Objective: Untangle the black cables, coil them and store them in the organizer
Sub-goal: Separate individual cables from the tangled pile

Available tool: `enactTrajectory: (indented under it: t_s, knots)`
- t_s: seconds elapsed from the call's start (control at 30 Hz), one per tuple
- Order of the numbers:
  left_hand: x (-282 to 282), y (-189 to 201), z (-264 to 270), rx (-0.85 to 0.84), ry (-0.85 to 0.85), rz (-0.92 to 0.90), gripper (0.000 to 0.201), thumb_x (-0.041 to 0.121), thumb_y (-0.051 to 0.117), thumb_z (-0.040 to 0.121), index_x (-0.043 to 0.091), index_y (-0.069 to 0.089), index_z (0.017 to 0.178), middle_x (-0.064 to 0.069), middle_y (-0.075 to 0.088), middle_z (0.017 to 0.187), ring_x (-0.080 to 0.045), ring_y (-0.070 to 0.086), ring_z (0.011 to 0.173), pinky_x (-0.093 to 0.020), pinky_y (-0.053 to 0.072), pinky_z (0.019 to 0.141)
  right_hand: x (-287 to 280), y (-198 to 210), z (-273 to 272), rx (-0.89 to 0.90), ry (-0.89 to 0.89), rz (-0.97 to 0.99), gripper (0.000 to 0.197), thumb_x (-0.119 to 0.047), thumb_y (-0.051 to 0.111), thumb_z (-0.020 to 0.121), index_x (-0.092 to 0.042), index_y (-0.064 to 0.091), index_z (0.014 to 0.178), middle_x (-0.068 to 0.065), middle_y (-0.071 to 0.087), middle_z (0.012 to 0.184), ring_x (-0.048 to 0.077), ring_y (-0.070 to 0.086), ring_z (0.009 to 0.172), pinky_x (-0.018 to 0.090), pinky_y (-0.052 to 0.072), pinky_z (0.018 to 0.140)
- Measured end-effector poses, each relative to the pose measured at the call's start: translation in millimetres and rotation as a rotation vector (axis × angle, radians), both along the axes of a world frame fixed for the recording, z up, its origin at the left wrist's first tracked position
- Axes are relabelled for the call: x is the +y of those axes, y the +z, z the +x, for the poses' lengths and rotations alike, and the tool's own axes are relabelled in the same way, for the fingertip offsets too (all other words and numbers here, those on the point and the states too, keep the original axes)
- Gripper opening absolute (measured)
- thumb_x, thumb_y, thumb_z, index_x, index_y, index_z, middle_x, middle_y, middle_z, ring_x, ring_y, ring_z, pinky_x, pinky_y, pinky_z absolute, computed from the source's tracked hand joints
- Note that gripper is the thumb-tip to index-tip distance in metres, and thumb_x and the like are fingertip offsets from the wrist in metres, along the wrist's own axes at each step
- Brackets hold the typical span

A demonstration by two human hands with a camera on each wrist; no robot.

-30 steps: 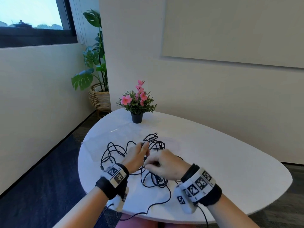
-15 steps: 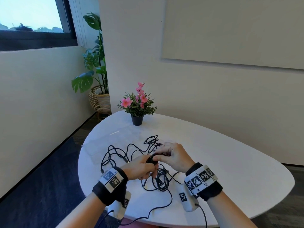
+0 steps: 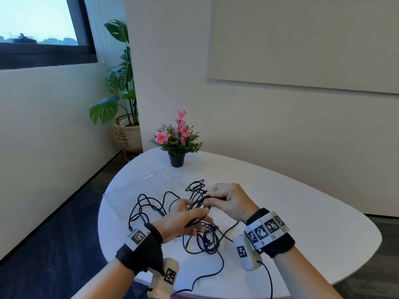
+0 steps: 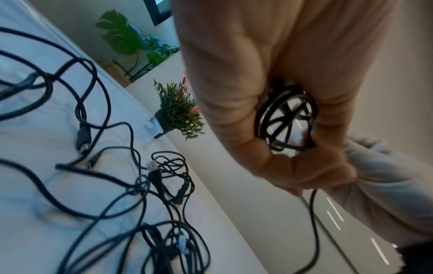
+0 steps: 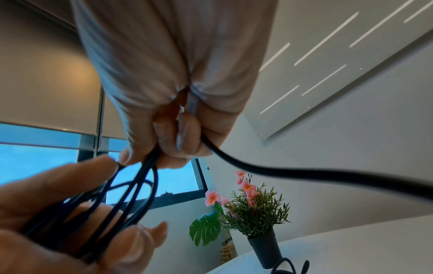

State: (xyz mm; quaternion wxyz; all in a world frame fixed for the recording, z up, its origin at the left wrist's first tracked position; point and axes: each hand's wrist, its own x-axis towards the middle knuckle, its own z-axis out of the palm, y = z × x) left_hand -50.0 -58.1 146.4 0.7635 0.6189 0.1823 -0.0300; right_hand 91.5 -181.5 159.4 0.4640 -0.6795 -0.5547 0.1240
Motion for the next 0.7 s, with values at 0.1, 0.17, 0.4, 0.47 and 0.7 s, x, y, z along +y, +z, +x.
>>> enactTrajectory:
  t_s: [0.1, 0.17, 0.4, 0.47, 0.7]
  knots:
    - [3.0, -1.5, -2.1, -0.009, -0.13, 0.046, 0.051, 0.037, 0.06, 0.089, 0.006, 0.038, 0.124, -0.004, 0.067, 0.083, -0.009, 0.049, 0.059, -0.019, 0.038, 0.054, 0.5, -3.8, -1.3, -0.044, 0.014, -0.017, 0.014, -0.013, 0.071, 0.082, -0.003, 0.075, 0.091, 0.013, 0.067, 0.085, 0.019, 0.063, 0.078, 0.028, 0.05, 0.074]
    - [2.0, -5.8, -2.5, -0.043, -0.186, 0.023, 0.047, 0.047, 0.045, 0.094, 0.004, 0.05, 0.113, 0.003, 0.052, 0.07, -0.007, 0.04, 0.056, -0.017, 0.034, 0.053, 0.9, -3.6, -2.0, -0.037, 0.018, 0.002, 0.015, -0.016, 0.072, 0.081, -0.006, 0.076, 0.091, 0.01, 0.068, 0.084, 0.018, 0.064, 0.077, 0.028, 0.051, 0.073]
    - [6.8, 1.5, 0.8, -0.27, 0.199, -0.346, 0.029, 0.035, 0.041, 0.097, 0.013, 0.048, 0.079, -0.003, 0.05, 0.07, -0.017, 0.06, 0.073, -0.028, 0.047, 0.069, 7.0, -22.1, -8.9, 0.363, -0.128, -0.016, 0.028, -0.023, 0.058, 0.092, 0.001, 0.067, 0.08, -0.009, 0.047, 0.049, 0.005, 0.035, 0.043, 0.016, 0.031, 0.047]
    - [12.9, 5.0, -2.5, -0.218, 0.175, -0.353, 0.032, 0.038, 0.04, 0.096, 0.014, 0.044, 0.076, 0.0, 0.043, 0.064, -0.013, 0.05, 0.058, -0.022, 0.04, 0.055, 5.7, -28.2, -15.5, 0.433, -0.15, -0.028, 0.028, -0.032, 0.054, 0.091, -0.009, 0.065, 0.081, -0.008, 0.04, 0.051, 0.01, 0.031, 0.044, 0.023, 0.026, 0.046]
    - [20.9, -4.0, -20.1, 0.051, -0.271, 0.173, 0.044, 0.063, 0.063, 0.075, 0.022, 0.049, 0.073, 0.007, 0.028, 0.06, -0.008, 0.022, 0.05, -0.017, 0.019, 0.042, -5.7, 6.4, -9.7, 0.443, -0.014, -0.05, 0.015, -0.004, 0.053, 0.094, -0.002, 0.062, 0.082, -0.015, 0.047, 0.042, 0.0, 0.028, 0.038, 0.015, 0.026, 0.043]
